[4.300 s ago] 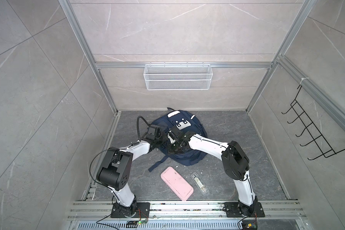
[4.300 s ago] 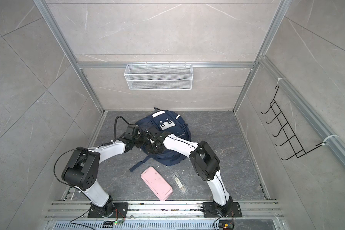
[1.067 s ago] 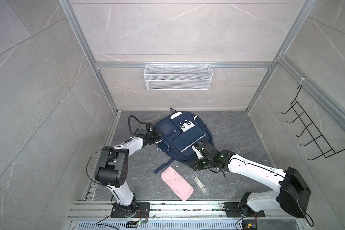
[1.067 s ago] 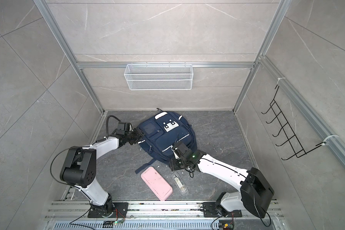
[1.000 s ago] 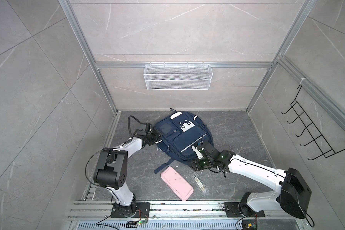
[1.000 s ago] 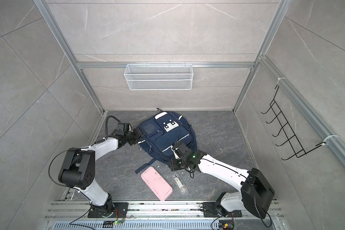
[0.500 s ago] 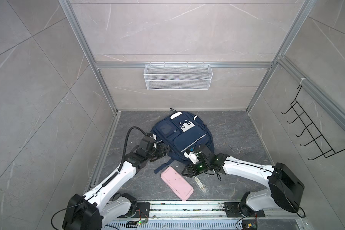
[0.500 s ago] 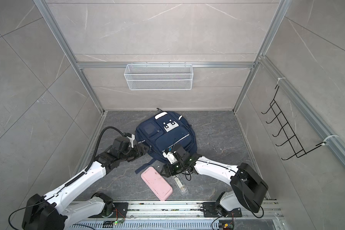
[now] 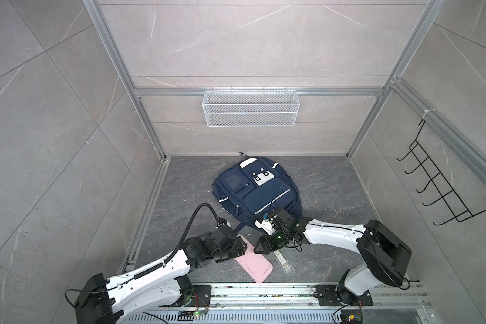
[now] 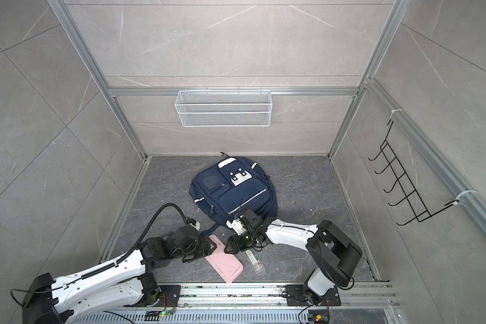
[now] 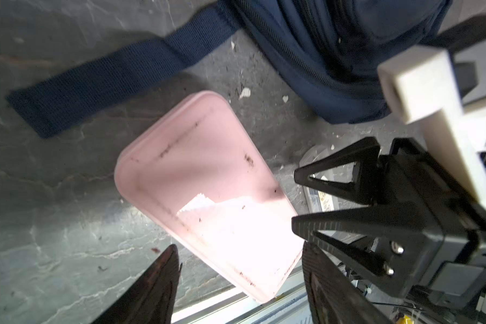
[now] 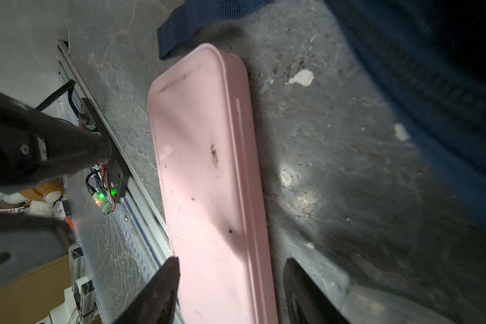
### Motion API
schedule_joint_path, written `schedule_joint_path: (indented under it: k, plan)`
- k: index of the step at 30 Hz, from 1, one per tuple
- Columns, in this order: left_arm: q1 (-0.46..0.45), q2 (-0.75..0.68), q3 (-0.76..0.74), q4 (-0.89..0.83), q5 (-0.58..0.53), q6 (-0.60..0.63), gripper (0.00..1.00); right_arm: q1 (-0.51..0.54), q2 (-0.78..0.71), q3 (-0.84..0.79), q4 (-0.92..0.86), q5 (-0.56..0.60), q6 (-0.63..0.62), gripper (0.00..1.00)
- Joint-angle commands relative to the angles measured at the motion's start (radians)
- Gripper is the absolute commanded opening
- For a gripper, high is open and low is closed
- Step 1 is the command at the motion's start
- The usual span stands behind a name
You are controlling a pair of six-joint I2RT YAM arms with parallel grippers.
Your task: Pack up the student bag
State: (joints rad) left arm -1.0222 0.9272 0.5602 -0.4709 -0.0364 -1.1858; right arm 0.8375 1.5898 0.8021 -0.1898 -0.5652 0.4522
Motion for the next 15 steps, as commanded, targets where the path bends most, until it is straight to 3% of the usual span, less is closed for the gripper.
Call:
schedule_joint_path:
  k: [1,9,15]
  plan:
    - [-0.063,0.022,0.0,0.003,-0.062,-0.13,0.71,0.004,-0.001,-0.028,0.036,0.001,0.006,0.61]
    - [-0.185,0.159,-0.03,0.107,-0.068,-0.245,0.71,0.005,0.005,-0.062,0.08,-0.008,0.029,0.6]
    - [-0.234,0.172,-0.058,0.147,-0.096,-0.293,0.7,0.006,0.016,-0.064,0.081,-0.009,0.029,0.6]
